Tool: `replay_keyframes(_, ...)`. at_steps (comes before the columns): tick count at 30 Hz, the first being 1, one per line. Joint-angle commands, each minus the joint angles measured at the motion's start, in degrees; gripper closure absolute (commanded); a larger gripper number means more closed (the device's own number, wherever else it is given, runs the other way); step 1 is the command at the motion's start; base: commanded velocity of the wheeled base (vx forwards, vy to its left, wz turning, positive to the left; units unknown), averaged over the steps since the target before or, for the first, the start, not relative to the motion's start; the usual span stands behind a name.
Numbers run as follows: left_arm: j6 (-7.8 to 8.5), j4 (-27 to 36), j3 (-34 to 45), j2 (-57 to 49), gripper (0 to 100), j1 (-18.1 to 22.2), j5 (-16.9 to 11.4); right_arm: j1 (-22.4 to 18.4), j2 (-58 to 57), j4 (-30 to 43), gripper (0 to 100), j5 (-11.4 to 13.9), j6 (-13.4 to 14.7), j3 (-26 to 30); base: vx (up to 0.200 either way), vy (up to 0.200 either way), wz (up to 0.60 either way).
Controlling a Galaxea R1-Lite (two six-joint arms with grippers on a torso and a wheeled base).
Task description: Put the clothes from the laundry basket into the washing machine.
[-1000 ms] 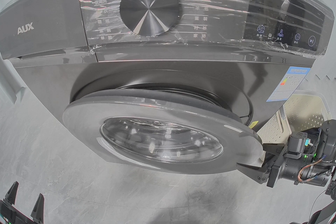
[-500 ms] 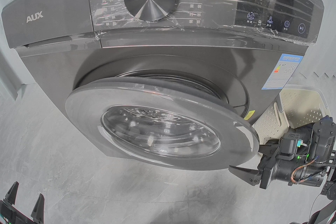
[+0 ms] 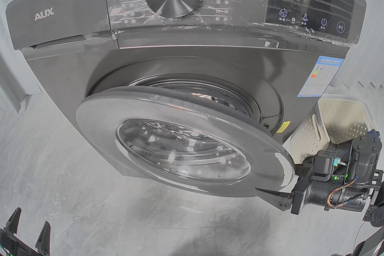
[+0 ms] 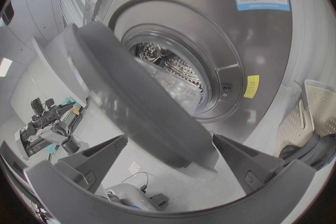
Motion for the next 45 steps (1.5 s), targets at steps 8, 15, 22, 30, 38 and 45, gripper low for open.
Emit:
replay_keyframes(8, -0.08, 0.0, 0.9, -0.9, 0, 0.0, 0.0, 1.4, -0.6, 0.1, 0, -0.1, 0.0, 1.8, 0.000, 0.000, 0.00)
replay_keyframes(15, 0.01, 0.0, 0.9, -0.9, 0, 0.0, 0.0, 1.0, 1.2, 0.0, 0, -0.2, 0.1, -1.3, -0.029, 0.000, 0.00)
replay_keyframes(22, 0.01, 0.0, 0.9, -0.9, 0, 0.0, 0.0, 3.8, 2.0, 0.1, 0, 0.0, 0.3, -0.2, -0.143, 0.000, 0.00)
replay_keyframes(30, -0.08, 0.0, 0.9, -0.9, 0, 0.0, 0.0, 5.4, 0.9, 0.1, 0, 0.2, 0.3, 2.1, 0.000, 0.000, 0.00)
replay_keyframes(38, -0.08, 0.0, 0.9, -0.9, 0, 0.0, 0.0, 0.6, -2.8, 1.0, 0, -2.0, -0.5, 10.9, 0.000, 0.000, 0.00)
replay_keyframes(45, -0.08, 0.0, 0.9, -0.9, 0, 0.0, 0.0, -9.6, -1.8, 0.7, 0, -1.8, -5.3, 14.4, 0.000, 0.000, 0.00)
